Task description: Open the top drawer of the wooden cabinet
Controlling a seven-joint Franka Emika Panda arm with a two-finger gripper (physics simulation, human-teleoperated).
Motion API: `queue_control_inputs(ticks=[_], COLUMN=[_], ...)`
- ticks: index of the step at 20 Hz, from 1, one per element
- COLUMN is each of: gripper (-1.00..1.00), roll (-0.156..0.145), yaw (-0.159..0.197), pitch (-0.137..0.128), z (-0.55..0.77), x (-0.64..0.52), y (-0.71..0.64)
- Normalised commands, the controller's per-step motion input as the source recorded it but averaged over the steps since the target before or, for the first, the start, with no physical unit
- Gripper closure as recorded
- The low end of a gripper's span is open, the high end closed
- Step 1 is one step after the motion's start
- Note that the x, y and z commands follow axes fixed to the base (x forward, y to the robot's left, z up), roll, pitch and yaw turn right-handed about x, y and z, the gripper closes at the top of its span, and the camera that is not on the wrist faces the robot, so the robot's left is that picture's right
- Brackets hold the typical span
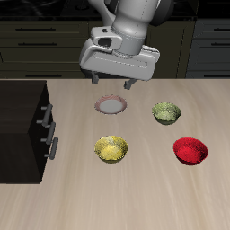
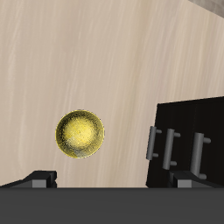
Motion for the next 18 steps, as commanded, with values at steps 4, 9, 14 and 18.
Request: queue_control_inputs(ticks=[4, 9, 14, 18], gripper=[-1.00, -1.00, -1.00, -1.00], roll=[-0.056, -0.137, -0.010, -0.025], yaw=[0.008, 0.006, -0.045, -0.019], pitch=[-0.001, -0.025, -0.020, -0.015], z=[-0.01, 0.03, 0.13, 0.30], x=[0.00, -0.06, -0.05, -0.01], y=[-0.14, -0.21, -0.07, -0.04])
